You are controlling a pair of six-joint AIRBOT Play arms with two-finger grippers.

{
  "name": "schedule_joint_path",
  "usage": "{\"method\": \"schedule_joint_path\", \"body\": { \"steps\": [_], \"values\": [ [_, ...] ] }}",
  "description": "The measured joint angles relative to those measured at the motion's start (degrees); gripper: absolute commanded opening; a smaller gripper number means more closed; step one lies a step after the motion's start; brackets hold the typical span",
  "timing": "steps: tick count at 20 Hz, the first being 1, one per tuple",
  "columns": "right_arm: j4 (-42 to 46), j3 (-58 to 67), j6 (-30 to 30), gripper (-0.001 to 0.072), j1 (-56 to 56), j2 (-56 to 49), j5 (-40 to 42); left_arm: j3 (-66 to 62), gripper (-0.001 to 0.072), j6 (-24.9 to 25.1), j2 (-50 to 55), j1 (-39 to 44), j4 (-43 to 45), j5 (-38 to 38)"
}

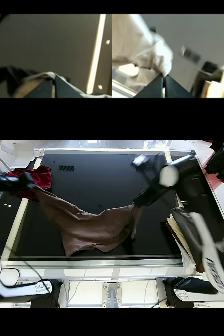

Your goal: Fold the shirts.

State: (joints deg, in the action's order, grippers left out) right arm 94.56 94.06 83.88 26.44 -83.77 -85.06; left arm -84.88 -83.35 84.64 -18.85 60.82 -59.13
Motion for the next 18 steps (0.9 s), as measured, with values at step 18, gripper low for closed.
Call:
{"method": "schedule_joint_path", "body": {
  "steps": [18],
  "values": [
    [9.8, -0.7, 7.3, 0.0351, -21.6, 10.7, 5.6, 19.4, 0.0498, -3.3, -24.6, -17.5, -19.5, 4.4]
  ]
}}
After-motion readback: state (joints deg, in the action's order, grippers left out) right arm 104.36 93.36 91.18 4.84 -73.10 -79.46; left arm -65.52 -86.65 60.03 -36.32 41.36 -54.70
